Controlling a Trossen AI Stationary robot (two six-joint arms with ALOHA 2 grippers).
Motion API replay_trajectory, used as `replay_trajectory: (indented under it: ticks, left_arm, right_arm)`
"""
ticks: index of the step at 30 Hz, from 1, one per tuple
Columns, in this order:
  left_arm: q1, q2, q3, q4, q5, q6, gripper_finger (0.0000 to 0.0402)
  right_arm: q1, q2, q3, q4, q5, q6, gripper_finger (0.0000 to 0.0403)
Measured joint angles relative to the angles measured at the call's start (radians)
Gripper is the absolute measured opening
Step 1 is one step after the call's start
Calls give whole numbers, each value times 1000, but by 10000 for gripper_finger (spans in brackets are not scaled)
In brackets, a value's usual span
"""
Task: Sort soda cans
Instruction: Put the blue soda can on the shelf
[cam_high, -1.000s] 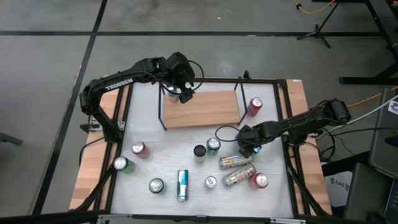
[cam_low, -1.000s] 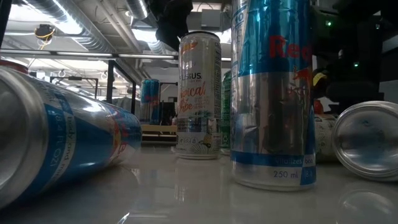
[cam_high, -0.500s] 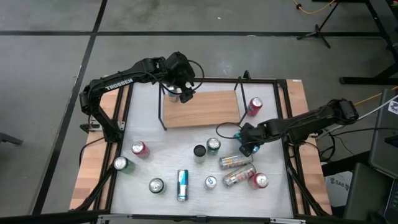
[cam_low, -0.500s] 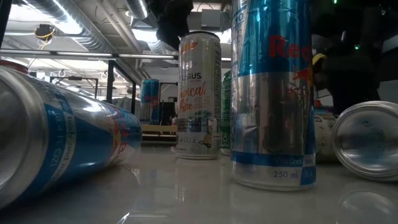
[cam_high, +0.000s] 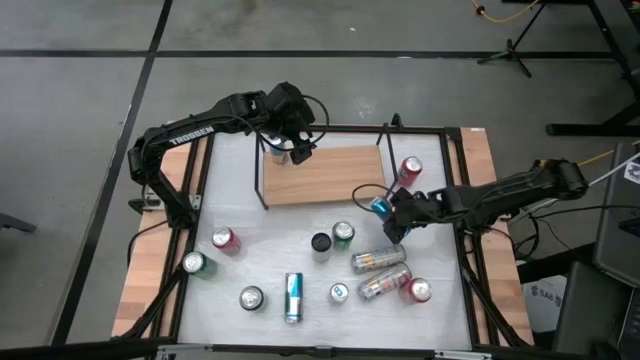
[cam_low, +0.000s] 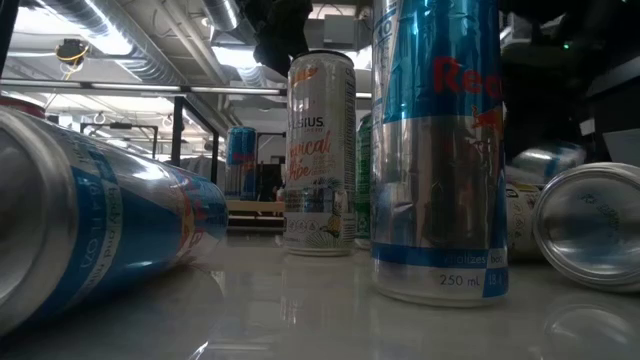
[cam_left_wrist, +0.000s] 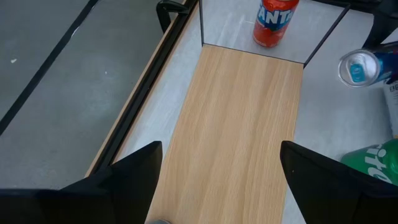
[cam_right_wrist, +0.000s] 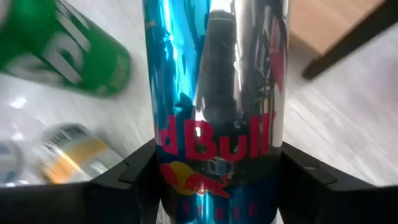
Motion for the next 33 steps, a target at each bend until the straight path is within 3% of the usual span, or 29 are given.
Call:
replay_trajectory:
  ticks: [11,21,33]
  left_arm:
    - [0,0,0,0,0,0,316]
    - [0,0,0,0,0,1,316]
    - [0,0,0,-1,0,5,316]
  right_arm:
    - [0,-24,0,158,26,-92,227]
    - [0,-24,0,255,127,-189,227]
    - [0,-23,1,524,372,-484,227]
